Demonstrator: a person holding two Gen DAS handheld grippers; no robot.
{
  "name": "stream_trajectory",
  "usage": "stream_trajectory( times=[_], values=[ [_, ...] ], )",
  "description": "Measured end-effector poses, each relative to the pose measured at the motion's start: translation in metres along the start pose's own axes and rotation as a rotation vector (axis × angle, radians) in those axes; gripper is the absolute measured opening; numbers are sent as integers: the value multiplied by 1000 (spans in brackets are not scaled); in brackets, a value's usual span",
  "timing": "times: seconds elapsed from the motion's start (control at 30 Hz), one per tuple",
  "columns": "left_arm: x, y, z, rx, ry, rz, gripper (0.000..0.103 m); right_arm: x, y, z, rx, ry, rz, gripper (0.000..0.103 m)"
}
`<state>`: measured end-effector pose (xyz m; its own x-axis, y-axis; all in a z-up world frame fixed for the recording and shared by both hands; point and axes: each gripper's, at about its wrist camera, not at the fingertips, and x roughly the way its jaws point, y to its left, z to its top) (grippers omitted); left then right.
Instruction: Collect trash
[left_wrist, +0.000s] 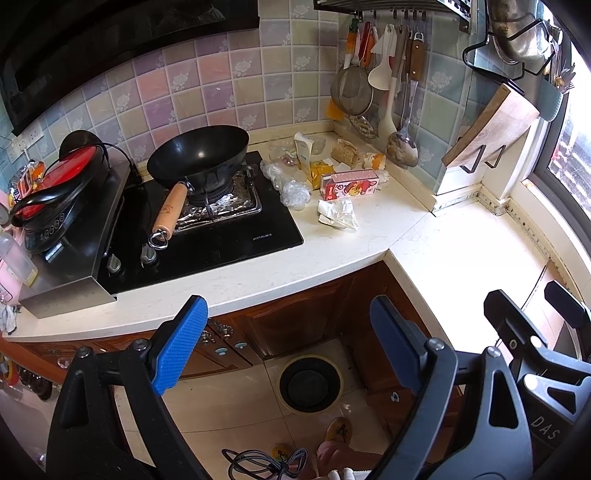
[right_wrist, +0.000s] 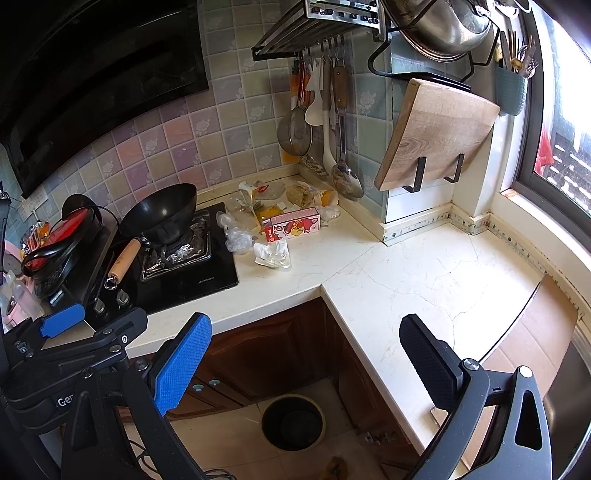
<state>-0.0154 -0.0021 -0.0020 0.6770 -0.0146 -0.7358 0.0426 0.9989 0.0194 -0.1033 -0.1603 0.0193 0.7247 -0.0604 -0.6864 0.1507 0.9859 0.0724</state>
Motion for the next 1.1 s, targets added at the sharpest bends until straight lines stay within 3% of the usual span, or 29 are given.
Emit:
stream_trajectory(
  times=[0.77, 1.1],
  values=[
    [2, -3, -3, 6, 16, -1, 89, -12, 11, -21, 8, 9, 2, 103],
    [4, 18, -5, 42, 18, -30, 89, -14, 15, -23, 17, 12, -3, 103]
  ],
)
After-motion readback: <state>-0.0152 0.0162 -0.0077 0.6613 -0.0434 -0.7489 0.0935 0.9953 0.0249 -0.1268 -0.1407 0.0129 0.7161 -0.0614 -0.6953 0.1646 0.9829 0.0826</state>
